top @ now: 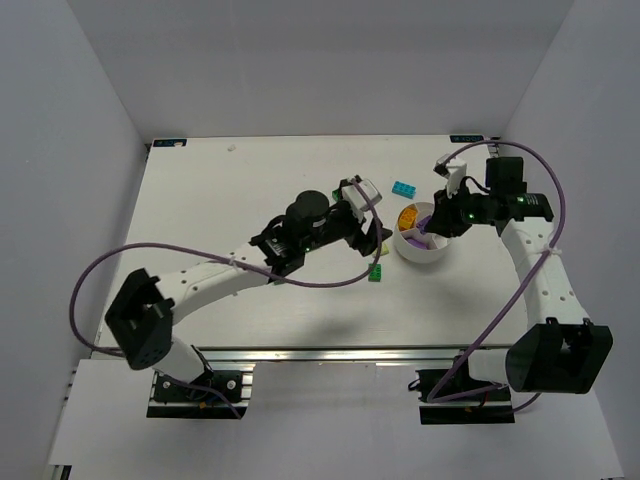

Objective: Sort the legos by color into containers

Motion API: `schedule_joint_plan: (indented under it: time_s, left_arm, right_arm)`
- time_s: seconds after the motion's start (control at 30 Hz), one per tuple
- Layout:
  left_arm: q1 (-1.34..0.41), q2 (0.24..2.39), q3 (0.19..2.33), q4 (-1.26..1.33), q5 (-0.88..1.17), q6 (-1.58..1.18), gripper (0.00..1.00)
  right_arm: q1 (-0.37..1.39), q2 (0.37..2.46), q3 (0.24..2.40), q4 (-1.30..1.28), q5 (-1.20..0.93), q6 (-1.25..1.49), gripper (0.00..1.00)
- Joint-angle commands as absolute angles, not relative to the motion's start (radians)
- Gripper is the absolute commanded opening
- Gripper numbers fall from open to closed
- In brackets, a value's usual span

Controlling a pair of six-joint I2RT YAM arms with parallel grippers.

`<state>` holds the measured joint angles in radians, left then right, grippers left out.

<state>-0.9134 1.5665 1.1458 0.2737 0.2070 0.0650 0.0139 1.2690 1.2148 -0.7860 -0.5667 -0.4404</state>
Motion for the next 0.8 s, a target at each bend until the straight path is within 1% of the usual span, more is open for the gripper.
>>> schedule_joint_plan:
  time_s: [0.0,0.07,0.13,0.17,0.23,0.37,0.47,0.67,0.7,0.77]
  left_arm:
    - [-0.901,1.426,1.132,0.062,0.049,-0.018,0.85]
    - [-0.9,1.379,1.129,-0.051,0.016,-0.046,0.88]
    - [-0.9,1.295,1.106,-0.104,0.015,-0.06,0.88]
    - [-0.9,1.261,1.092,-0.147,-0.026,-0.063,0.88]
    - [-0.9,1.159,1.042,-0.185,-0.046,-0.077,0.9]
    - [-0.9,1.008,0.953,-0.268,-0.136,-0.081,0.95]
    - [-0.9,0.928,0.894,-0.304,-0.204,-0.094,0.97]
    - [-0.9,0.868,0.81,-0.337,-0.242,-0.124,0.98]
    - [-0.9,0.865,0.801,-0.339,-0.248,-0.129,0.98]
    - [-0.9,0.867,0.787,-0.348,-0.258,-0.149,0.98]
  right_arm:
    - [0.014,1.336,1.302,-0.889,-0.627,-0.702,0.0]
    - [0.012,1.409,1.351,-0.952,-0.655,-0.77,0.0]
    - [0.011,1.463,1.391,-1.009,-0.678,-0.819,0.0]
    - [0.014,1.512,1.428,-1.063,-0.684,-0.853,0.0]
    - [0.014,1.546,1.45,-1.1,-0.701,-0.874,0.0]
    - [0.012,1.583,1.439,-1.063,-0.68,-0.862,0.0]
    - [0.011,1.592,1.431,-1.028,-0.649,-0.836,0.0]
    - [0.011,1.586,1.396,-0.937,-0.568,-0.796,0.0]
    - [0.012,1.589,1.396,-0.939,-0.557,-0.796,0.02]
    - [0.012,1.595,1.393,-0.934,-0.545,-0.795,0.13]
